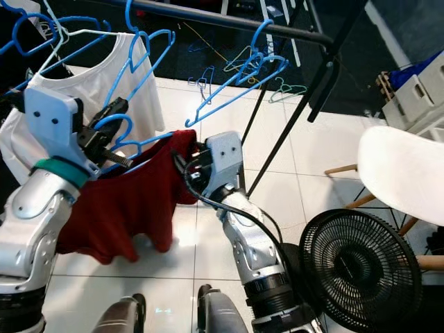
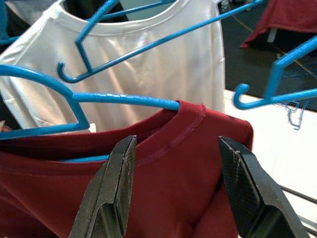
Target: Hang hanger
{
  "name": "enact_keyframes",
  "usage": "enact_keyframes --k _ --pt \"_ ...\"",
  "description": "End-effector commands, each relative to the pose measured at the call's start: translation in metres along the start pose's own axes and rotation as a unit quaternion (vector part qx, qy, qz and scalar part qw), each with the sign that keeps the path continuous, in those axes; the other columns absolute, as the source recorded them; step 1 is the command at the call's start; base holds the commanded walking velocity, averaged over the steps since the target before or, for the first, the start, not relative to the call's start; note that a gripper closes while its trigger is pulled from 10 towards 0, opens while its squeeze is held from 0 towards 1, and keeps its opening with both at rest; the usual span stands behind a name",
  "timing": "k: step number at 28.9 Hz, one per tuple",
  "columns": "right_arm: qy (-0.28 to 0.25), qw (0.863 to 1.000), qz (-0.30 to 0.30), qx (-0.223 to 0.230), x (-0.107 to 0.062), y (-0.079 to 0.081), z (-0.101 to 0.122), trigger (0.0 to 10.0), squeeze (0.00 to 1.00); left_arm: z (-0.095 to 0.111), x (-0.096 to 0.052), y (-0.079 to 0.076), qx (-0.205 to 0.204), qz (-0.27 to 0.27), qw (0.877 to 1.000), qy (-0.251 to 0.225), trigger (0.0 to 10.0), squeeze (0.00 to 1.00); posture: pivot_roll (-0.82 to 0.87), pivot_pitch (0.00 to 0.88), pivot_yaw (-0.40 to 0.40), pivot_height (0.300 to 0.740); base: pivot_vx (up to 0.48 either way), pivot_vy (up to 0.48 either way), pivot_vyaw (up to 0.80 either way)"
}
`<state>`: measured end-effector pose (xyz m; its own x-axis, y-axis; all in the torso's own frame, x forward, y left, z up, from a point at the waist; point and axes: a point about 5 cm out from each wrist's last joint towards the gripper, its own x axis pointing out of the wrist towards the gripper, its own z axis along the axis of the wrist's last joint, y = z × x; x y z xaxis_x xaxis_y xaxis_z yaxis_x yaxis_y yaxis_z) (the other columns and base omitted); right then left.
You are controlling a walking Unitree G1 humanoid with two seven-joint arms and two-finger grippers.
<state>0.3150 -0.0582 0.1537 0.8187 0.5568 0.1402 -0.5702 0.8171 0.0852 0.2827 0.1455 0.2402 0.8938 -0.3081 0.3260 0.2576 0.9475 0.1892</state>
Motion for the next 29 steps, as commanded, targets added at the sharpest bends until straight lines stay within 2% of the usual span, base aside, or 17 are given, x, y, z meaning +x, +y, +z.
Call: enact_keyframes --k 1,16,22,23,24,25,29 --pt "0.014 1.000 -0.009 0.008 -0.001 -0.005 -0.006 10.0 0.00 0.008 -0.003 -0.005 0.004 -0.009 1.000 -0.023 0.0 0.00 0.01 0.101 -0.098 0.733 0.000 0.000 0.00" --pt "0.021 0.998 0.002 0.051 0.029 -0.011 -0.004 10.0 0.00 0.018 -0.008 -0.010 0.006 -0.020 0.999 -0.037 0.0 0.00 0.04 0.094 -0.100 0.733 0.000 0.000 0.00" --pt "0.022 0.998 0.004 0.053 0.032 -0.010 -0.004 10.0 0.00 0.019 -0.008 -0.011 0.004 -0.023 0.999 -0.038 0.0 0.00 0.04 0.093 -0.100 0.733 0.000 0.000 0.00" --pt "0.029 0.998 0.000 0.053 0.033 -0.012 -0.006 6.4 0.00 0.019 -0.008 -0.012 0.003 -0.024 0.999 -0.039 0.0 0.00 0.05 0.093 -0.099 0.733 0.000 0.000 0.00" --pt "0.029 0.998 0.000 0.053 0.033 -0.012 -0.006 6.4 0.00 0.019 -0.008 -0.012 0.003 -0.024 0.999 -0.039 0.0 0.00 0.05 0.093 -0.099 0.733 0.000 0.000 0.00" --pt "0.041 0.998 -0.011 0.050 0.035 -0.015 -0.009 0.0 0.00 0.020 -0.008 -0.012 0.002 -0.024 0.999 -0.039 0.0 0.00 0.05 0.095 -0.100 0.733 0.000 0.000 0.00" --pt "0.050 0.997 -0.022 0.047 0.035 -0.017 -0.011 0.0 0.00 0.020 -0.008 -0.012 0.001 -0.024 0.999 -0.039 0.0 0.00 0.05 0.095 -0.100 0.733 0.000 0.000 0.00"
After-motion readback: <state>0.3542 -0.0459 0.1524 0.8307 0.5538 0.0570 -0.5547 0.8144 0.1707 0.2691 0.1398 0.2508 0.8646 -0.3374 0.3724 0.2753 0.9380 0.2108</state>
